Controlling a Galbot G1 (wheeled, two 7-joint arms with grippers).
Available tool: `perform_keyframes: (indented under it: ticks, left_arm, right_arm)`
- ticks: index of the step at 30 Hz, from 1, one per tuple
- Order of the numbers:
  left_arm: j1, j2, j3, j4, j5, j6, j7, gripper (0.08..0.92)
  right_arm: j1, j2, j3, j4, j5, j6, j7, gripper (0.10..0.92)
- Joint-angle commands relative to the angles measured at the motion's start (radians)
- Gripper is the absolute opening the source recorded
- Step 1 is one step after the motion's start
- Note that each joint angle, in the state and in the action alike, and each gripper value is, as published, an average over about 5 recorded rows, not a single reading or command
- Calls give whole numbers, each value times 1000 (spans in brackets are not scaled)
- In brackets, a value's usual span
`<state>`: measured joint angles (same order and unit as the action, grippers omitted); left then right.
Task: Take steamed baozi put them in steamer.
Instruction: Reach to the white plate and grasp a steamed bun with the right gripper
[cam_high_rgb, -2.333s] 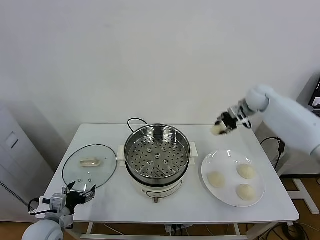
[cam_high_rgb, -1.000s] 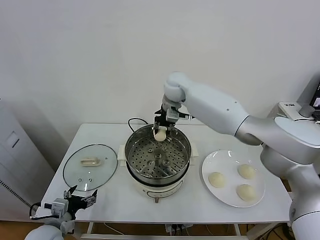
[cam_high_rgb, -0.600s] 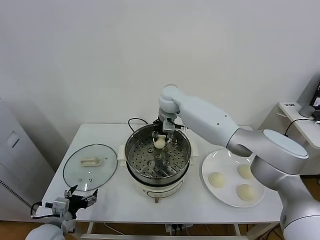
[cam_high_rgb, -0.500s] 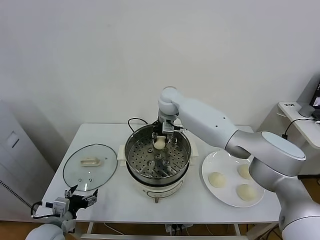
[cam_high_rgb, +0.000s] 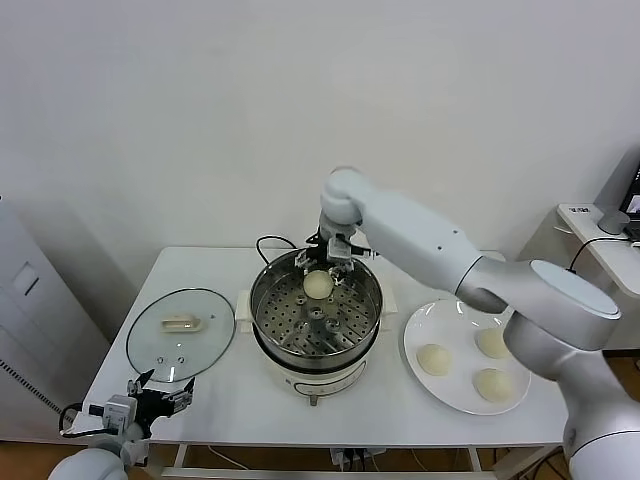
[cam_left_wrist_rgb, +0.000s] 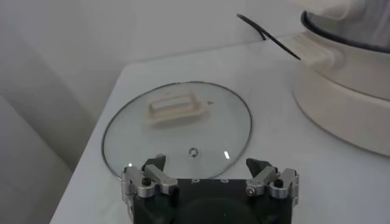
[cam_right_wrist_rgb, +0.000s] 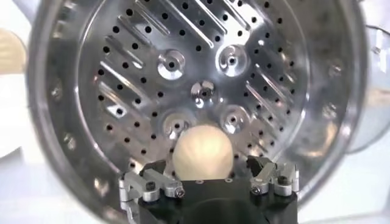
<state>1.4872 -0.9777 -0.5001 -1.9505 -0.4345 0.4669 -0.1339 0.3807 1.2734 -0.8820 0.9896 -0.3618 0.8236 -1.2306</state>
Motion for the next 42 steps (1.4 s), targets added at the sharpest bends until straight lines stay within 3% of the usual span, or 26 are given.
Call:
perform_keyframes:
  ticks: [1, 8, 14, 28, 42]
  left_arm:
    - [1, 2, -1, -5, -1, 1, 0, 823]
    - [2, 3, -4, -13, -2, 5, 0, 823]
    - [6, 5, -8, -17, -3, 7, -1, 823]
    - [11, -1, -17, -18, -9, 12, -4, 823]
    - [7, -6, -14, -14, -7, 12, -4, 823]
  right_arm:
    - [229, -163, -253, 7, 458, -259, -13, 823]
    - [348, -300, -470, 31, 716, -606, -11, 823]
    - [385, -388, -568, 93, 831, -762, -16, 823]
    - [233, -558, -584, 220, 840, -872, 32, 823]
    - [27, -571, -486, 195, 767, -885, 91, 823]
